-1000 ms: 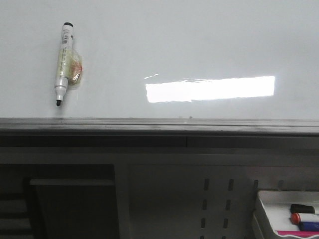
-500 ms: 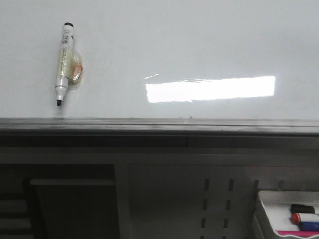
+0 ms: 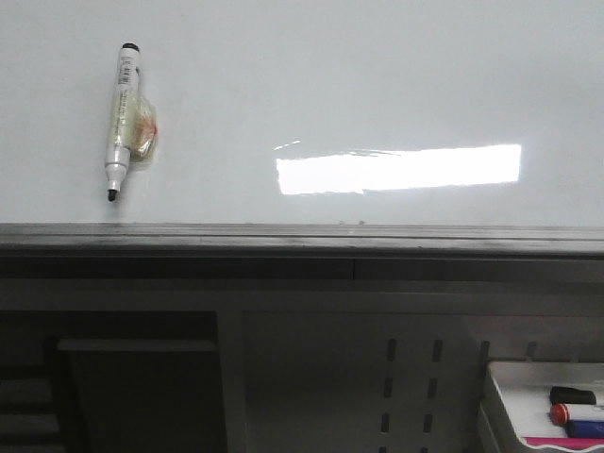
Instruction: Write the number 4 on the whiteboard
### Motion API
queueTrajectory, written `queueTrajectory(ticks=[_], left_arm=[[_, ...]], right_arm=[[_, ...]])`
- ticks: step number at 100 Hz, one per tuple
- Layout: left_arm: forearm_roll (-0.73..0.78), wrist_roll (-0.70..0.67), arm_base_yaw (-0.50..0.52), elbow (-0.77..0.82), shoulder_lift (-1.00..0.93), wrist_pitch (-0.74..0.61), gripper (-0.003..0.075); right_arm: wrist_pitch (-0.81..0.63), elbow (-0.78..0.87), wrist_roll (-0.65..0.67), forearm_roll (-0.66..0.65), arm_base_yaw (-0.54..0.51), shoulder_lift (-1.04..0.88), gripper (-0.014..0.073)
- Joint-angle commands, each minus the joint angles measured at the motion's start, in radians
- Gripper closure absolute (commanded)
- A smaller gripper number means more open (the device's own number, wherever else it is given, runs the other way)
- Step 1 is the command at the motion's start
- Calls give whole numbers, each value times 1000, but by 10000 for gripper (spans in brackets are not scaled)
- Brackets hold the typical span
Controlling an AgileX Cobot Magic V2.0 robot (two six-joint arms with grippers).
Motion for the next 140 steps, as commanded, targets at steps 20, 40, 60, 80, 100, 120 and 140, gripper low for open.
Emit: queueTrajectory(ticks=[20, 40, 60, 80, 100, 120, 140], left_arm=[[4, -11, 1, 33, -25, -143, 741], [4, -11, 1, 33, -25, -154, 741], [-30, -11, 1, 29, -25, -152, 741], [-30, -11, 1, -66, 89, -137, 741], [-28, -11, 1, -239, 315, -119, 741], [-33, -11, 1, -275, 449, -157, 706], [-65, -11, -2, -273, 544, -316, 344]], right_arm=[[-133, 18, 1, -23, -6, -16, 658], [-239, 18, 1, -13, -6, -16, 658], [-242, 18, 4, 24, -6, -16, 658], [-174, -38, 11, 206, -6, 82, 658], [-157, -163, 11, 372, -6, 292, 658], [-165, -227, 11, 372, -6, 432, 658], [-166, -227, 11, 372, -6, 460, 658]])
